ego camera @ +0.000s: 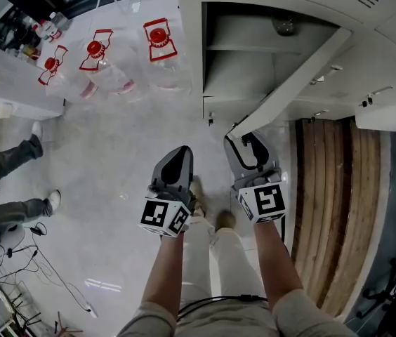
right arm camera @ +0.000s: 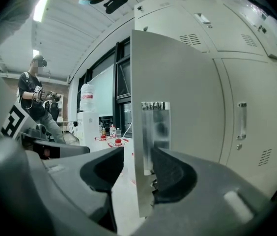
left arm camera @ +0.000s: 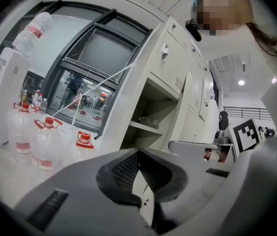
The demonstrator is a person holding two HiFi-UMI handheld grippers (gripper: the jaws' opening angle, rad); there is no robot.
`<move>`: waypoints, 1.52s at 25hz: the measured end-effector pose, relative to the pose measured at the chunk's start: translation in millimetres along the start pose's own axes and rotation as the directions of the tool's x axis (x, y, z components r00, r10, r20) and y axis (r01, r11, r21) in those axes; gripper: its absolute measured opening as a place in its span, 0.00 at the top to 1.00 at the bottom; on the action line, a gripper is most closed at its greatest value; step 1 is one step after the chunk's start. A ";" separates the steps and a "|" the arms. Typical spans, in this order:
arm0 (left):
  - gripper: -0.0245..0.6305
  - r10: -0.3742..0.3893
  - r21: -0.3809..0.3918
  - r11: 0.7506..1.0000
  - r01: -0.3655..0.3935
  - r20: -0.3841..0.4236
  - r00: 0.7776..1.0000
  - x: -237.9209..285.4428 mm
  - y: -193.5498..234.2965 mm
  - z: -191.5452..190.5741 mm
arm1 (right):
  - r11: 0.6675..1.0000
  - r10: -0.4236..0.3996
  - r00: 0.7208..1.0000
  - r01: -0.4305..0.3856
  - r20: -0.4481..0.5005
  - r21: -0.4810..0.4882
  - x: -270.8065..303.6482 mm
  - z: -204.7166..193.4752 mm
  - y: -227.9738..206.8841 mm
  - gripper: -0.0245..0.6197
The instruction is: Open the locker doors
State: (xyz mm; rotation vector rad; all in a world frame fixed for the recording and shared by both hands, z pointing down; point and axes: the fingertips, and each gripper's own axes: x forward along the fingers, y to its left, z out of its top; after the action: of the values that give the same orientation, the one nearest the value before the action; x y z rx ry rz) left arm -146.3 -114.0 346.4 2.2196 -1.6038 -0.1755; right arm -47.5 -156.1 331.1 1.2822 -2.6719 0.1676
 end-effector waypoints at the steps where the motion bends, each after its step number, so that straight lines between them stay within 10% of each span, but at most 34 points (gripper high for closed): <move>1: 0.96 0.000 -0.002 1.000 0.000 0.000 1.000 -1.4 -3.4 -2.1 | 1.000 -0.003 1.000 0.003 -0.004 0.000 -4.3 -2.0 -1.3 0.67; 38: 0.96 -0.096 0.014 0.995 0.097 -0.070 0.993 8.0 -103.3 -48.3 | 0.979 -0.202 0.979 0.203 -0.023 0.029 -144.4 -34.2 -87.1 0.80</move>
State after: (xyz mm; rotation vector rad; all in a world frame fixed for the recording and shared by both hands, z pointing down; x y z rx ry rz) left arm -36.5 -82.4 351.8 2.2924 -1.4686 -0.1104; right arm 113.0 -94.3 337.5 1.5434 -2.5109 0.1945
